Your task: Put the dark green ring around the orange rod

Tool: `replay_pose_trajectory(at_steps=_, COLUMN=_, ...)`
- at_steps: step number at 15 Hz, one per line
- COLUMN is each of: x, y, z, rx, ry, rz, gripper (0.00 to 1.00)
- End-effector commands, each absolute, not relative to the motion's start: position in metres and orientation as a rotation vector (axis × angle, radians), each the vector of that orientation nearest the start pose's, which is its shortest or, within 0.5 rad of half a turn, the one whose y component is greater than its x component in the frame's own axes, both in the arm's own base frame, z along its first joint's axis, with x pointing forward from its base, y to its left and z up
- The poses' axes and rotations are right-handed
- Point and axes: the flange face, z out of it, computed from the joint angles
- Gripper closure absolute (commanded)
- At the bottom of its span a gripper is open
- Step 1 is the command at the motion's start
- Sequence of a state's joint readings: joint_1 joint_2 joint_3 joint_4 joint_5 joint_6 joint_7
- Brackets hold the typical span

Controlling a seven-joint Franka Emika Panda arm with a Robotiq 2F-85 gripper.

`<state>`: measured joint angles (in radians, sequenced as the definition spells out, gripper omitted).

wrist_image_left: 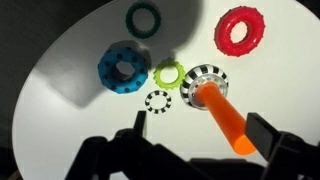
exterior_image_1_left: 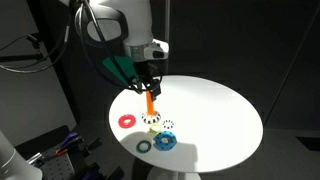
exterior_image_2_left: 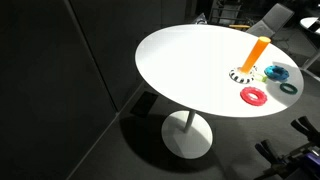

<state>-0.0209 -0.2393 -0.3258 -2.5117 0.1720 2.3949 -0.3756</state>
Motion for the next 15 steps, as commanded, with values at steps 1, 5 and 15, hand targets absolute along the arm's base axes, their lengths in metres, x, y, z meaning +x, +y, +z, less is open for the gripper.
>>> replay_pose_trajectory(at_steps=1, x=0.427, y=-0.152, z=0.375, rx=-2.979, ry=0.130, rz=-0.254, gripper=0.00)
replay_pose_trajectory(at_steps=5, x=0.427, y=-0.152, z=0.376, rx=-2.979, ry=0.130, rz=-0.256, gripper=0.00)
replay_pose_trajectory(at_steps=15, x=0.433, y=-0.133, z=0.338, rx=-3.073, ry=0.063, rz=-0.079, gripper=0.00)
